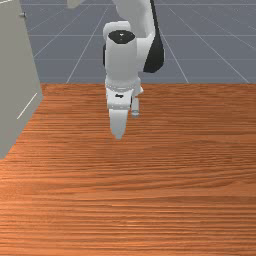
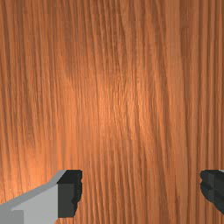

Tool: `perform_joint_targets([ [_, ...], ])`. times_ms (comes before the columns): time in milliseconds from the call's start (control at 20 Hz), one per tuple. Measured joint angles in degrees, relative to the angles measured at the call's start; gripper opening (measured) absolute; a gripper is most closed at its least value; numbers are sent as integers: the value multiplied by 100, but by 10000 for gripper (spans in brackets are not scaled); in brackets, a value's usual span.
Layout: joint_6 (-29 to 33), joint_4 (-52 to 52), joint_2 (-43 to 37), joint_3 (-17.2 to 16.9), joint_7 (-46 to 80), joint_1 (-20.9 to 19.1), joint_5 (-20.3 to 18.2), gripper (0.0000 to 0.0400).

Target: Close the drawer

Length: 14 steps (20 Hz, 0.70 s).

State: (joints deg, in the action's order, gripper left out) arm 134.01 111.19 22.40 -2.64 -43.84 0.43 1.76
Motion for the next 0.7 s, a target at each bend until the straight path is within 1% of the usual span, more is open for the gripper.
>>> perform_joint_targets([
  [50,0,0,0,0,0,0,0,243],
  [100,0,0,0,0,0,0,0,148],
  [150,0,0,0,0,0,0,0,90],
  [200,0,0,0,0,0,0,0,54],
  [250,0,0,0,0,0,0,0,33],
  [300,-378,-178,72,1,-11,1,0,20],
  [350,-240,11,-125,-68,441,63,-22,12],
  [400,-627,-118,-303,-111,818,103,-45,7],
  [500,-1329,-479,-671,-104,888,100,-45,3],
  [550,-1133,149,-1204,-80,800,79,14,2],
  [600,-570,998,-1814,-50,268,39,80,1],
  [650,-617,1299,-2094,-53,272,37,98,1],
  [700,-791,1457,-2269,-56,65,37,108,0],
])
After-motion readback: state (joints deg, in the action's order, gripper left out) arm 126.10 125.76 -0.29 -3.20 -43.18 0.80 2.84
